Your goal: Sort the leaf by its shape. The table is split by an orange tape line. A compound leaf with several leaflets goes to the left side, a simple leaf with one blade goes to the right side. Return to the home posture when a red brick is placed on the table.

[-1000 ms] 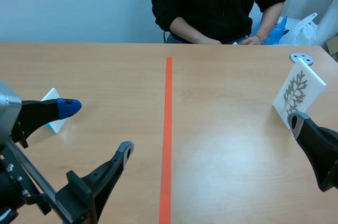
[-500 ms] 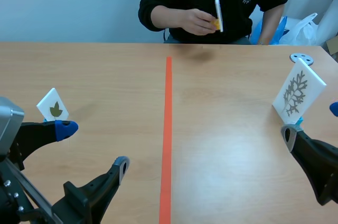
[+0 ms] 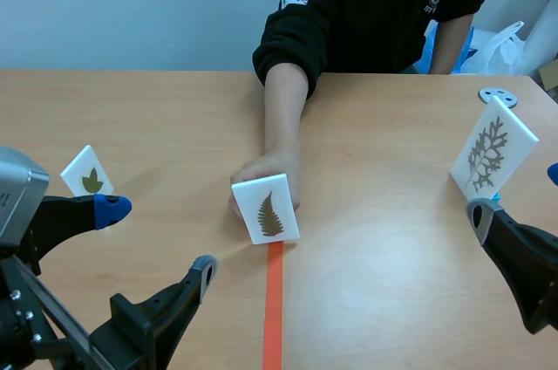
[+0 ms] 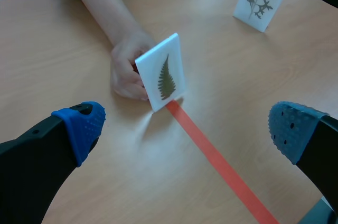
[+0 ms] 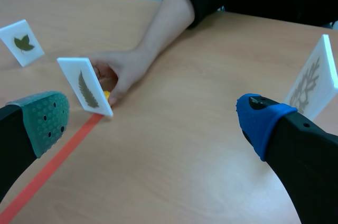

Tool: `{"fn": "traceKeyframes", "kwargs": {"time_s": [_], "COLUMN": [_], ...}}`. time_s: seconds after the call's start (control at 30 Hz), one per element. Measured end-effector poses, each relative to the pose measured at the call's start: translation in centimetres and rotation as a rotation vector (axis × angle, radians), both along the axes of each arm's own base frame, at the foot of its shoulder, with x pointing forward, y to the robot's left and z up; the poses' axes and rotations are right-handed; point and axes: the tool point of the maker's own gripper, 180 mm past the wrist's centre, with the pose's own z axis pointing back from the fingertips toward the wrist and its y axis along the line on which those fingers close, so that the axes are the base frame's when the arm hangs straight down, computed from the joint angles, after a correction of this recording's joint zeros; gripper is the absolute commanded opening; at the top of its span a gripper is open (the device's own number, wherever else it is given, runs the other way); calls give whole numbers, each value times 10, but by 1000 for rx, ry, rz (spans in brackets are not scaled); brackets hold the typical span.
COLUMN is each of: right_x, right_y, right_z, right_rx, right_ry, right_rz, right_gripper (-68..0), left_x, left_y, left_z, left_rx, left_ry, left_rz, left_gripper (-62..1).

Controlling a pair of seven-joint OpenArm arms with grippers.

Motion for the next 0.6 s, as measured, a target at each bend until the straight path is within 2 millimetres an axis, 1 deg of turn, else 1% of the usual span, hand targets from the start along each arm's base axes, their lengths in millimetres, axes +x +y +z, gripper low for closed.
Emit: {"fn": "traceKeyframes", "kwargs": {"time_s": [0.07, 0.47, 0.6], "right_x": [1, 1, 0], "right_y": [0, 0, 0], "right_z": [4, 1, -6], "right_rx": [11, 2, -15], "right_ry": [-20, -6, 27], "right_rz": [-2, 0, 2], "right_gripper": [4, 4, 4], "left_x": [0, 0, 0], "left_y": [0, 0, 0], "left_z": [0, 0, 0], "left_rx": [0, 2, 6], "left_ry": [0, 0, -2], "left_rz": [0, 0, -2], "left_gripper": [14, 14, 14]}}
